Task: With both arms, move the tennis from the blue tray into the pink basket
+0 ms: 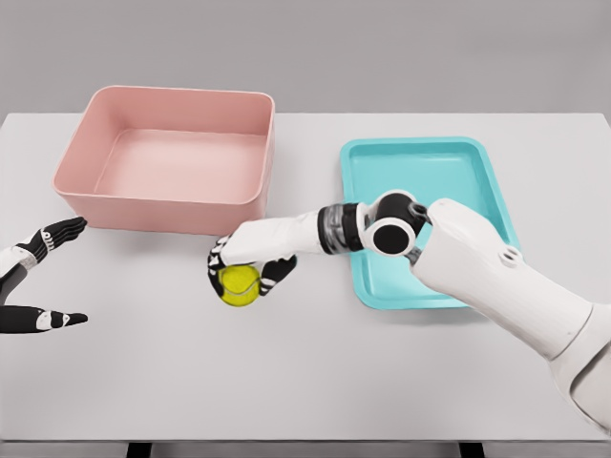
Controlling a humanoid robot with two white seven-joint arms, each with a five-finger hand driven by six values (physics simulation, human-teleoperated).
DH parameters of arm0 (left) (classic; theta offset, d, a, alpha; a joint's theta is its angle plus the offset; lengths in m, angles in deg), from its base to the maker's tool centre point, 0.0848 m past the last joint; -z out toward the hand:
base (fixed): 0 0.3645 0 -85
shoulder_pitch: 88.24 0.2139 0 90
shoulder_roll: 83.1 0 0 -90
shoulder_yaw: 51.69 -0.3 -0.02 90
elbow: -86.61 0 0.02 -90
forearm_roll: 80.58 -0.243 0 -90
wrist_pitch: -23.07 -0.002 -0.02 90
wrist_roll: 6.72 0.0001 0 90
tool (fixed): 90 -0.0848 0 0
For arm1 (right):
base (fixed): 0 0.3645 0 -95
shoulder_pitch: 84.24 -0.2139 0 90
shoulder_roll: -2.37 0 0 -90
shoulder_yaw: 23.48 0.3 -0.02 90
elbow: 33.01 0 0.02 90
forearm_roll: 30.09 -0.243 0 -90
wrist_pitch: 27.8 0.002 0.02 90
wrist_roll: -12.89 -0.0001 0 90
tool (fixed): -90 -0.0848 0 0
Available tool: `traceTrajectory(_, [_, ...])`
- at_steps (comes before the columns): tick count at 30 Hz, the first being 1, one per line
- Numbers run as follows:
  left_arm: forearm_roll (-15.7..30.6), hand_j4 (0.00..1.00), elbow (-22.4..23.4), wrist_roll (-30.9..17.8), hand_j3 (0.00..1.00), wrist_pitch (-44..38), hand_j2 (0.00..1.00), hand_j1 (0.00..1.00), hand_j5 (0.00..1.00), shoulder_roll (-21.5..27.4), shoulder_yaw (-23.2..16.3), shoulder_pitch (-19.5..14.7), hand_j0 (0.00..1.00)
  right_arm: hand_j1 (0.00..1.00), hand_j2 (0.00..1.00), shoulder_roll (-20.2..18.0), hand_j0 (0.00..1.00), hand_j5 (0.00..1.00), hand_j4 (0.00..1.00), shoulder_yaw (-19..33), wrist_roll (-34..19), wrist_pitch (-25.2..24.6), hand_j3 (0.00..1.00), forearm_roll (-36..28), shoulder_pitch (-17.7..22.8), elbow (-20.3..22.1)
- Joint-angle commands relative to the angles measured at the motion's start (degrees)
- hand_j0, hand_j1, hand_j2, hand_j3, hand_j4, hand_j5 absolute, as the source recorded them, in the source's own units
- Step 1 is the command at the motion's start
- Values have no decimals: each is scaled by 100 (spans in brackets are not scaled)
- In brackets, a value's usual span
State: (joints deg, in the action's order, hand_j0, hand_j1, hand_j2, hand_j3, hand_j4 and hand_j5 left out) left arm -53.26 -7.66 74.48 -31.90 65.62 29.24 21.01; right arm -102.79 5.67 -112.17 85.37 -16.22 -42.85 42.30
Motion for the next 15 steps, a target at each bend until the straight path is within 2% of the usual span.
traceTrajectory(1, [28, 100, -3, 1, 100, -3, 100, 100, 100, 9, 1, 0, 100, 43, 43, 136, 43, 43, 43, -14, 6, -14, 43, 28, 0, -149])
traceTrajectory(4, [10, 100, -12, 1, 100, -3, 100, 100, 100, 0, 1, 0, 100, 45, 45, 127, 45, 45, 45, -14, 6, -14, 45, 28, 0, -140])
traceTrajectory(5, [-7, 100, -12, 1, 100, -3, 100, 100, 100, 0, 1, 0, 100, 50, 50, 127, 50, 50, 50, -14, 6, -14, 50, 28, 0, -140])
traceTrajectory(6, [-7, 100, -12, 1, 100, -3, 100, 100, 100, 0, 1, 0, 100, 60, 60, 119, 60, 60, 60, -6, 6, -32, 60, 28, 0, -140])
traceTrajectory(7, [-7, 100, -12, 1, 100, -3, 100, 100, 100, 0, 1, 0, 100, 63, 63, 110, 63, 63, 63, -6, 6, -32, 63, 37, 0, -140])
traceTrajectory(8, [-7, 100, -12, 1, 100, -3, 100, 100, 100, 0, 1, 0, 100, 82, 82, 110, 82, 82, 82, -14, 6, -32, 82, 37, 0, -140])
traceTrajectory(9, [-7, 100, -12, 1, 100, -3, 100, 100, 100, 0, 1, 0, 100, 90, 90, 101, 90, 90, 90, -14, 6, -32, 90, 28, 0, -131])
traceTrajectory(12, [-7, 100, -21, 1, 100, -3, 100, 100, 100, 0, 1, 0, 100, 97, 97, 75, 97, 97, 97, -14, 6, -14, 97, 37, 0, -96])
traceTrajectory(15, [-7, 100, -30, 1, 100, -3, 100, 100, 100, 0, 1, 35, 100, 98, 98, 31, 98, 98, 98, -6, 6, 12, 98, 28, 9, 124])
